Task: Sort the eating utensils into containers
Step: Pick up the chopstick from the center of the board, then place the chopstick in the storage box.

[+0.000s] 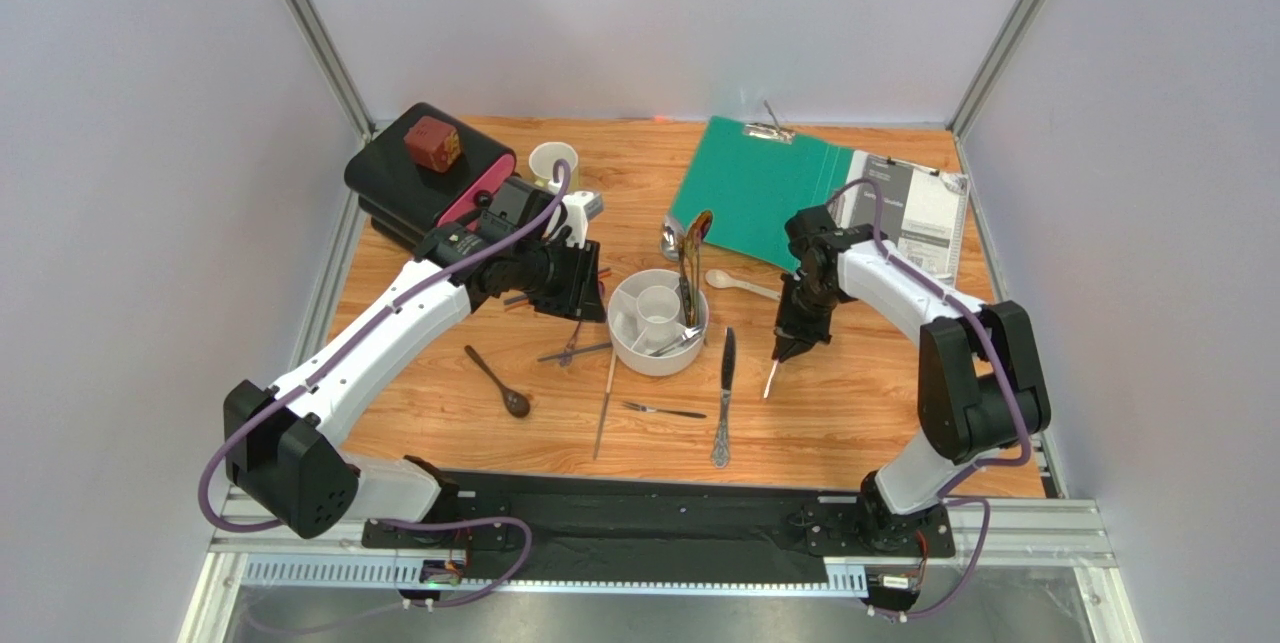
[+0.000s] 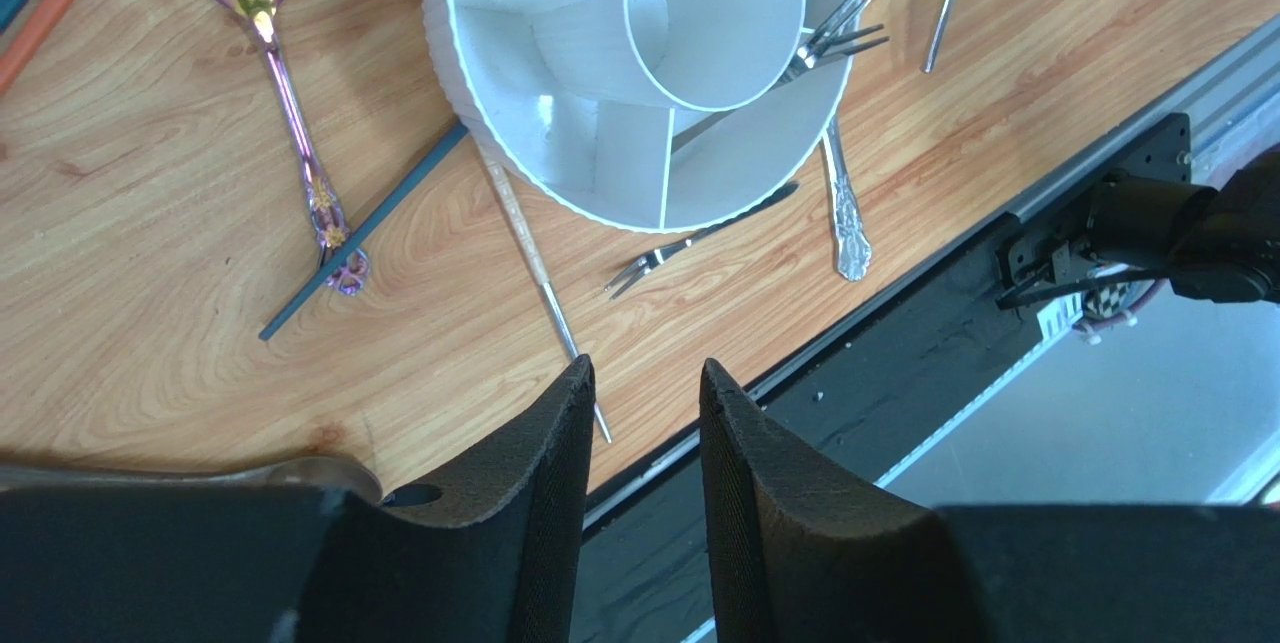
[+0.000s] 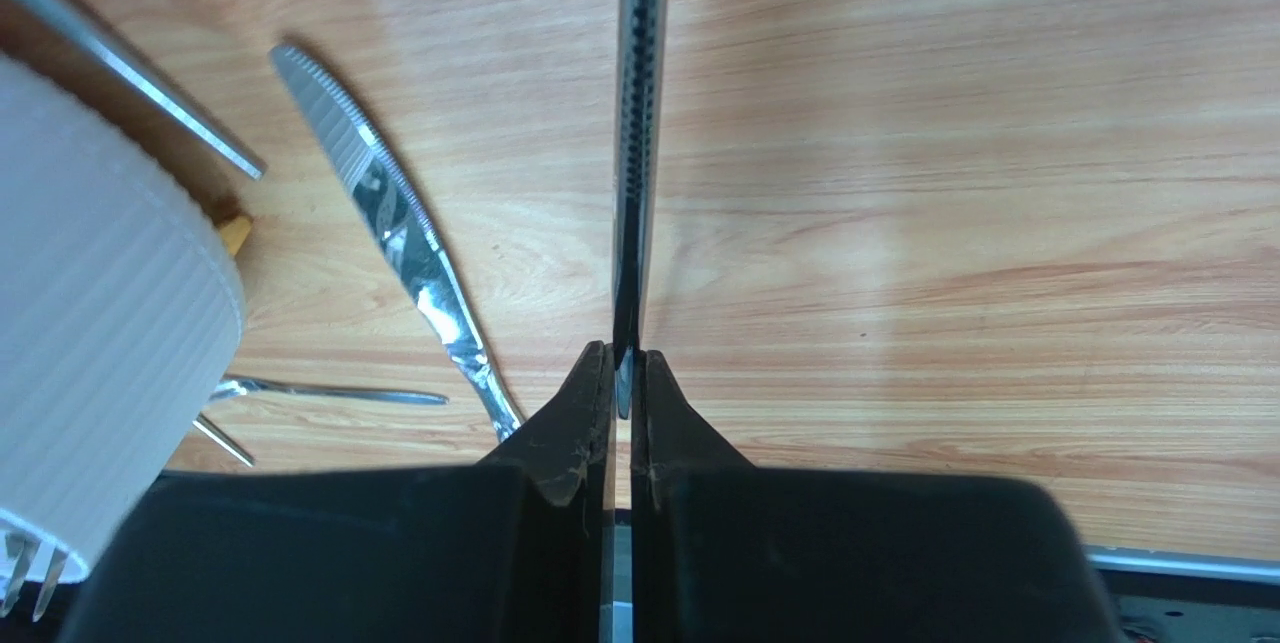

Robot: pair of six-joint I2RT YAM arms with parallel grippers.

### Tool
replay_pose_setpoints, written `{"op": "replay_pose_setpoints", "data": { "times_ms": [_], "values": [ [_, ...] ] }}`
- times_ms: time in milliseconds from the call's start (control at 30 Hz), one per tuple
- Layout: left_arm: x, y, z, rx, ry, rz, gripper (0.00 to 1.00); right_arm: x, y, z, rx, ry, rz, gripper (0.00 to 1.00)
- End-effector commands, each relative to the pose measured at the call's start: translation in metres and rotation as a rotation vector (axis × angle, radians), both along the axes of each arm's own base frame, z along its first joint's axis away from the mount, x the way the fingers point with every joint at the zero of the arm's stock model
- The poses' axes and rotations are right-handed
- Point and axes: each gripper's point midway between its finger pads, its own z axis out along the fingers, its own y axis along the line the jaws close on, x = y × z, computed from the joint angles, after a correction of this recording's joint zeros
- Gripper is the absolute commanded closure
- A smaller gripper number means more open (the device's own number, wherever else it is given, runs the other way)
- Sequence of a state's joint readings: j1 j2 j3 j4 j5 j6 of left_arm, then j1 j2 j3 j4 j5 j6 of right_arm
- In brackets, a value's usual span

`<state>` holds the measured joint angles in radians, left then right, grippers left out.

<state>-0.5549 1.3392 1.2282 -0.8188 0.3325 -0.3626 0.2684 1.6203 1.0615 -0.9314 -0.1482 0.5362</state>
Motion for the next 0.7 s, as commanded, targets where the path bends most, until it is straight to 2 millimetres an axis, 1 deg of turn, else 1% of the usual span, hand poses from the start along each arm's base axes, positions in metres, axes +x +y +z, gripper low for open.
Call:
{"op": "replay_pose_setpoints", "data": {
  "times_ms": [0, 67, 100, 167, 200, 267, 333, 400, 467, 533, 567, 667],
  "values": [
    [0.007, 0.002, 0.014, -0.006, -0.049, 0.02, 0.62, 0.009, 0.013, 0.017, -0.028, -0.066, 0.121, 1.0],
    [0.008, 0.003, 0.014, -0.001, -0.054, 0.023, 0.62, 0.008, 0.018, 0.023, -0.04, -0.08, 0.16, 1.0],
    [0.008, 0.003, 0.013, 0.003, -0.052, 0.023, 0.62, 0.009, 0.025, 0.033, -0.035, -0.111, 0.186, 1.0],
    [0.008, 0.004, 0.011, 0.008, -0.049, 0.027, 0.62, 0.004, 0.028, 0.044, -0.044, -0.122, 0.209, 1.0],
    [0.008, 0.004, 0.01, 0.006, -0.047, 0.03, 0.62, 0.0, 0.033, 0.055, -0.034, -0.137, 0.226, 1.0],
    [0.008, 0.003, 0.005, 0.0, -0.039, 0.037, 0.62, -0.003, 0.04, 0.069, -0.005, -0.159, 0.233, 1.0],
    [0.008, 0.0, 0.0, -0.022, -0.017, 0.043, 0.62, -0.004, 0.052, 0.093, 0.034, -0.227, 0.262, 1.0],
    [0.008, -0.001, -0.001, -0.033, -0.003, 0.062, 0.62, -0.007, 0.062, 0.11, 0.054, -0.273, 0.287, 1.0],
    [0.01, -0.002, -0.002, -0.053, 0.0, 0.074, 0.62, -0.002, 0.068, 0.132, 0.076, -0.332, 0.297, 1.0],
    [0.014, -0.002, 0.002, -0.08, -0.007, 0.092, 0.61, 0.002, 0.077, 0.15, 0.101, -0.391, 0.311, 1.0],
    [0.015, -0.001, 0.004, -0.087, -0.013, 0.101, 0.61, 0.004, 0.08, 0.157, 0.112, -0.417, 0.316, 1.0],
    [0.024, 0.006, 0.007, -0.102, -0.009, 0.155, 0.6, 0.011, 0.099, 0.171, 0.159, -0.478, 0.347, 1.0]
  ]
}}
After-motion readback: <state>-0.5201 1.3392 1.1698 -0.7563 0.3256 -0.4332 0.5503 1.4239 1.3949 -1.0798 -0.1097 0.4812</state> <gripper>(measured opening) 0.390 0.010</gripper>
